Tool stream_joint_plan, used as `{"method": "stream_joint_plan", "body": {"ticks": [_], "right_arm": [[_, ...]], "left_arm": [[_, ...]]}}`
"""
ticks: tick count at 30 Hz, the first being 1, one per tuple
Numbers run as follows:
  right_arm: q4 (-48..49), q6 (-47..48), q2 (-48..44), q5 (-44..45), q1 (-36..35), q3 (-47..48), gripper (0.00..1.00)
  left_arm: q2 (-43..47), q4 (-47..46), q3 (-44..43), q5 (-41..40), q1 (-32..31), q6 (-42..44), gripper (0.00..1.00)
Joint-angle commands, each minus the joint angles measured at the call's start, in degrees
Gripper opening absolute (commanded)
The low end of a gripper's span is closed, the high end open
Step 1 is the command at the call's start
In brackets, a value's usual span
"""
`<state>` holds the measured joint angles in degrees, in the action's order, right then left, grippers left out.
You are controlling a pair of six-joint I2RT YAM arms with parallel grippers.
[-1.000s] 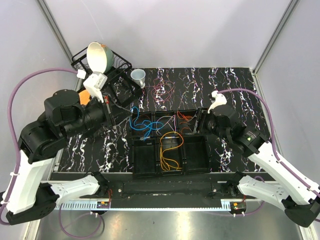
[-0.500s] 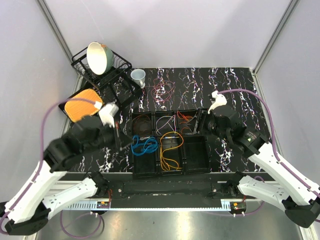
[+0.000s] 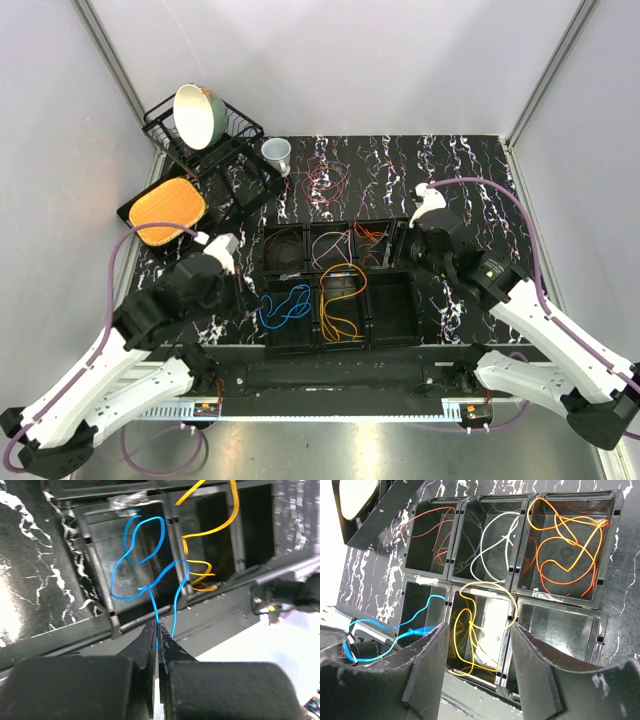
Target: Untangle the cables
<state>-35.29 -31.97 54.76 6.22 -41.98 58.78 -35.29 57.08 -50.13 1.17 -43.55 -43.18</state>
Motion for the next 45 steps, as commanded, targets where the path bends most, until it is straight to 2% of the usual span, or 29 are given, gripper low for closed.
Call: {"method": "stream_joint_plan", "body": {"ticks": [1,11,17,19,23,27,33,35,39,45], "right_arm": [[2.24,-0.82,0.17,-1.03,0.23,0.28,0.58],[2.59,0.41,1.57,-0.42,0.14,1.68,0.59],[3.47,2.34,5.52,-0.16,0.14,5.63,0.59],[3.82,3.40,7.89,-0.07,0.23,7.74,0.59],[4.09,5.16,13.25,0.72,0.32,12.13,0.61],[4.53,6.30,20.88,0.37,0.84,17.84,0.61],[4.09,8.06,32.50,-0.85,3.65,26.72,0.62],[3.82,8.15,37.58,-1.91,4.97,30.66,0.63],[1.99,8.67,47.78,-3.67,8.30,38.75,0.64],[-3.81,11.05,66.33,-1.82,11.74,56.68,0.71]], "left_arm": [[-2.85,-5.57,1.17,-4.25,-0.22,-0.33,0.00],[-11.11,-14.52,4.95,-7.14,-0.13,0.99,0.00],[-19.11,-21.21,9.08,-5.73,-0.22,1.17,0.01],[-21.57,-21.31,8.82,-7.23,-0.22,1.25,0.06],[-23.42,-20.78,7.24,-7.76,-0.31,2.22,0.47],[-22.46,-18.50,3.74,-10.12,-0.22,3.71,0.61],[-19.47,-10.69,-2.51,-14.34,-0.22,7.31,0.80],[-17.64,-8.84,-4.35,-16.01,-0.22,8.11,0.83],[-12.54,-5.49,-4.54,-21.54,-0.22,11.17,0.97],[-4.11,-6.18,-1.55,-25.17,-0.22,14.25,0.99]]}}
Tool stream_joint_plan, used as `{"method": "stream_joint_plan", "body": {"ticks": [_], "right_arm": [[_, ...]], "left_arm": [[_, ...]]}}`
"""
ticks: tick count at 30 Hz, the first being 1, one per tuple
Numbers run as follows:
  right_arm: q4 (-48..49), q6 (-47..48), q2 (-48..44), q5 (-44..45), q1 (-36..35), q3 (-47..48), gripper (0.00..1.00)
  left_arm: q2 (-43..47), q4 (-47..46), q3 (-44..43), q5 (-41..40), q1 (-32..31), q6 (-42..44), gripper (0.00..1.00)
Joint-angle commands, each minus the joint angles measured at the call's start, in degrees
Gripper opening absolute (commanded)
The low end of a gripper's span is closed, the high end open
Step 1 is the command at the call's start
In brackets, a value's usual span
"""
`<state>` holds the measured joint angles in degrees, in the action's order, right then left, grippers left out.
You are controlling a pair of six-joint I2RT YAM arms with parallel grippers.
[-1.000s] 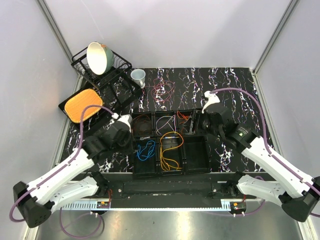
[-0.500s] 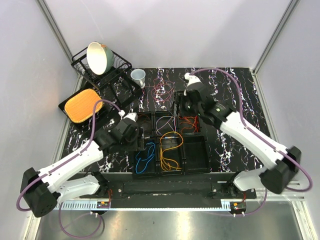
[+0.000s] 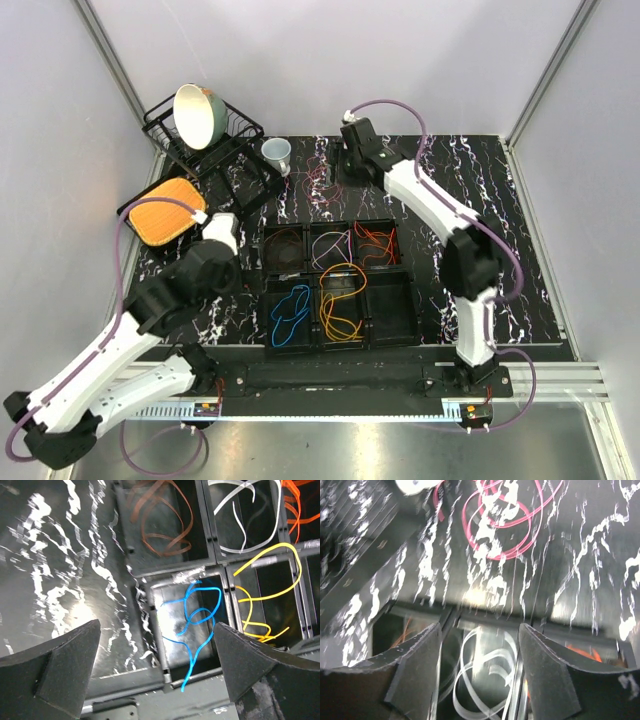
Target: Untangle the cables
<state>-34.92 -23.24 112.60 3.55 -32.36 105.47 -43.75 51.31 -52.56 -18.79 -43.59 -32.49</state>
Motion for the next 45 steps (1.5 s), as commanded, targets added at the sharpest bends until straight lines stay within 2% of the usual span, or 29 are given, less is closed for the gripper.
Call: {"method": "stream_joint_plan", "body": {"ticks": [1,4,8,11,23,29,38,41,42,45], "right_arm": [[-5.06,2.33,10.78,0.58,3.43,12.37,0.72],[-8.05,2.33,19.39,-0.74,5.11,21.86,0.73],[-14.03,2.94,32.82,-1.96,7.48,39.84,0.73],[-15.18,2.68,38.12,-3.37,8.97,46.38,0.74],[-7.19,-1.98,44.55,-20.59,11.27,47.20,0.70],[-4.47,-5.14,46.48,-22.98,11.35,45.97,0.66],[1.51,-17.18,50.97,-32.64,12.14,45.62,0.45],[3.53,-19.99,51.06,-33.26,12.14,44.74,0.35],[3.89,-20.43,51.23,-33.43,12.14,44.65,0.26],[5.03,-22.62,51.85,-35.01,12.49,45.35,0.10]], "left_arm": [[5.24,-1.12,1.14,-4.95,-0.18,4.27,0.99],[6.74,-2.35,2.02,-5.56,-0.18,5.16,0.99],[6.66,-2.79,2.72,-5.47,-0.09,5.59,0.99],[6.13,-3.06,2.81,-5.30,-0.18,5.68,0.99],[5.69,-4.11,3.42,-3.45,0.53,6.47,0.99],[5.43,-4.29,3.51,-2.84,1.14,6.65,0.99],[5.60,-4.55,3.60,-2.31,2.20,6.83,0.99],[5.78,-4.55,3.69,-2.22,2.29,6.91,0.99],[5.78,-4.64,3.69,-2.22,2.37,7.00,0.99],[5.69,-4.55,3.60,-2.22,2.37,6.91,0.99]]}}
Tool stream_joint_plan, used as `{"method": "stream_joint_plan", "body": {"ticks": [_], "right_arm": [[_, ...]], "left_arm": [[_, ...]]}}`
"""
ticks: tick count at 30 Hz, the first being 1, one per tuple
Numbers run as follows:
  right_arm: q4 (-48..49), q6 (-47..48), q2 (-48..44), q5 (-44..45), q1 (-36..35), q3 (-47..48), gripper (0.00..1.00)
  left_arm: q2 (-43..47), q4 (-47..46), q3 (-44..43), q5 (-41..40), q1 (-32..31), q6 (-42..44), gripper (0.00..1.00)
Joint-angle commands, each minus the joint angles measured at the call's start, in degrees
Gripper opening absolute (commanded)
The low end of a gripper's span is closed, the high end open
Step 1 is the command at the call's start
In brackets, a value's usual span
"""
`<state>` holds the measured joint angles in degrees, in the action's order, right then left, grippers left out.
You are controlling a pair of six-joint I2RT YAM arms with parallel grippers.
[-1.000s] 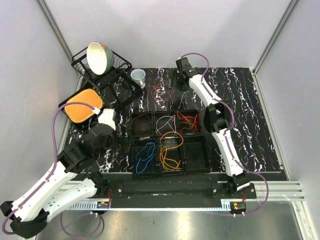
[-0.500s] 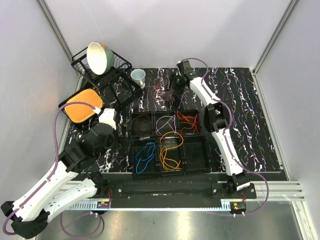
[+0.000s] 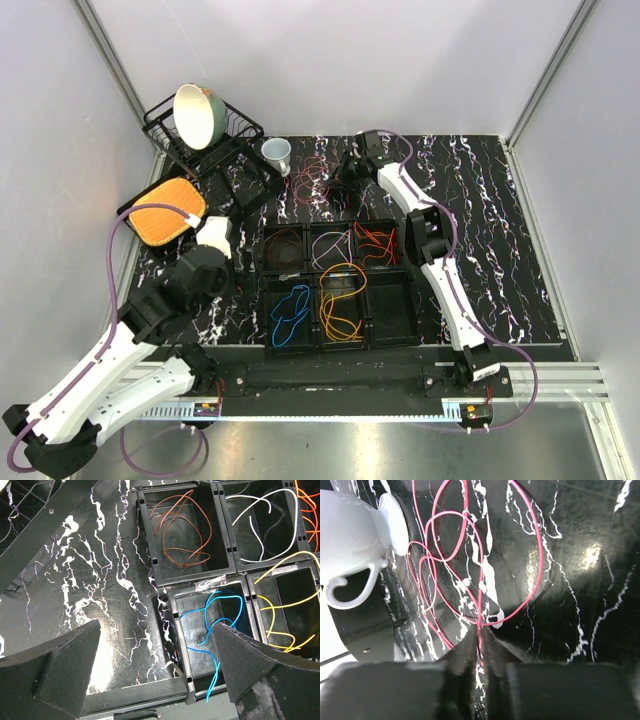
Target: Untangle the cables
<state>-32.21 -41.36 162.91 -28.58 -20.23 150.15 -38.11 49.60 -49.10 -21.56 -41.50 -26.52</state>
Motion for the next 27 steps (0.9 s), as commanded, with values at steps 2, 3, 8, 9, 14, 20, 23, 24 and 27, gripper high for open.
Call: {"method": "stream_joint_plan", "body": {"ticks": [2,3,8,9,14,20,23,24,27], "right_arm": [[3.37,-5.30,1.80,-4.38,0.28,0.94,0.00],[3.73,-5.91,1.27,-4.90,0.28,0.59,0.00],[7.68,-6.80,-3.20,-8.60,0.37,-2.13,0.00],[8.55,-6.71,-5.91,-9.12,0.45,-3.70,0.00],[10.93,-6.71,-18.38,-10.35,2.03,-10.82,0.00],[12.08,-6.27,-32.54,-11.68,4.66,-14.53,0.00],[11.64,-4.96,-39.04,-12.55,5.63,-13.83,0.00],[10.33,-4.43,-40.73,-12.38,5.81,-13.31,0.00],[7.09,-1.89,-46.97,-11.86,6.08,-10.67,0.00]], "left_arm": [[0.14,-2.93,0.23,0.56,0.19,0.95,0.99],[0.14,-3.02,0.15,0.38,0.27,1.03,0.99],[0.23,-2.93,0.15,0.29,0.36,0.95,0.98],[0.23,-2.93,0.23,0.21,0.28,0.95,0.99],[0.31,-2.85,0.23,0.03,0.36,0.95,0.98],[0.40,-2.93,0.23,0.03,0.36,0.86,0.98],[0.40,-2.93,0.23,-0.06,0.45,0.86,0.98],[0.40,-2.93,0.23,-0.06,0.36,0.86,0.98],[0.40,-2.76,0.32,-0.15,0.36,0.77,0.98]]}}
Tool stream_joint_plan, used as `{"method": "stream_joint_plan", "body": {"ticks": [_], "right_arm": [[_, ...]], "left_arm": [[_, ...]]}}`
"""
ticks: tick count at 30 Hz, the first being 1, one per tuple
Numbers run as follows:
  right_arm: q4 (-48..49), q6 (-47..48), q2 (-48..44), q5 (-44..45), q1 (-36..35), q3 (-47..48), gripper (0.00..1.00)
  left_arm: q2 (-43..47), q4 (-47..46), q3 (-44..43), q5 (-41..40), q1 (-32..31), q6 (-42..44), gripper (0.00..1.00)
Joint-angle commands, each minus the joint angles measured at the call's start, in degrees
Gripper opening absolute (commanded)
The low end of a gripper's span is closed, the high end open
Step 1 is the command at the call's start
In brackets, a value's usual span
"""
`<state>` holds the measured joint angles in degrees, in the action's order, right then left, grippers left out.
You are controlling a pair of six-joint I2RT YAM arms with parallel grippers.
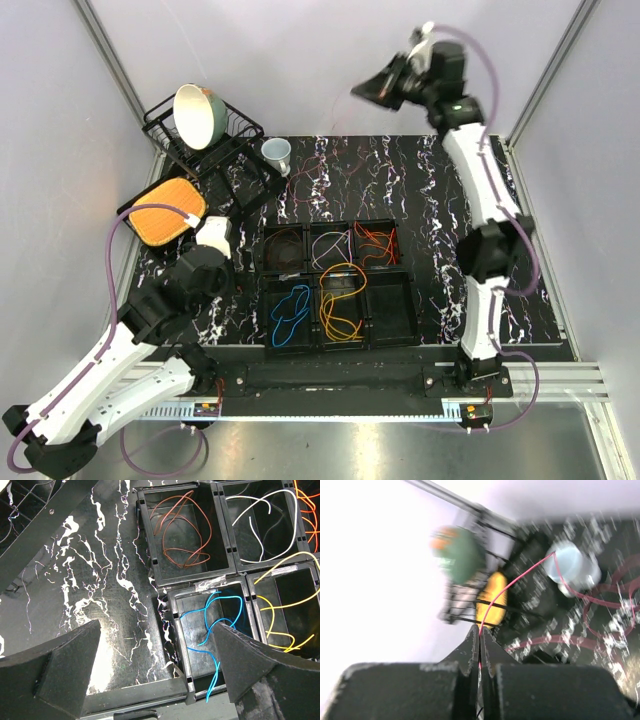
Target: Untangle the cables
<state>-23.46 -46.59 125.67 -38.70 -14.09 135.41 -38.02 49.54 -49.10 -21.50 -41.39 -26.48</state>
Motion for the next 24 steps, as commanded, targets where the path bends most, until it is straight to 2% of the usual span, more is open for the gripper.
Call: {"method": "stream_joint_plan", "body": {"ticks": [1,9,14,24], "right_arm": [[-2.80,4.91,-11.22,-1.38,-0.06,4.76,0.00],[-10.27,11.42,-28.45,1.87,-0.06,9.78,0.00],[-13.01,14.42,-38.01,4.59,0.02,8.91,0.00],[-18.19,15.39,-47.35,4.24,-0.06,9.43,0.00]], "left_arm": [[0.32,-2.78,0.32,-0.21,0.25,0.73,0.98],[0.40,-2.69,0.41,-0.30,0.25,0.64,0.97],[0.32,-2.78,0.50,-0.39,0.34,0.46,0.97],[-0.04,-2.78,0.50,-0.48,0.34,0.29,0.96]]}}
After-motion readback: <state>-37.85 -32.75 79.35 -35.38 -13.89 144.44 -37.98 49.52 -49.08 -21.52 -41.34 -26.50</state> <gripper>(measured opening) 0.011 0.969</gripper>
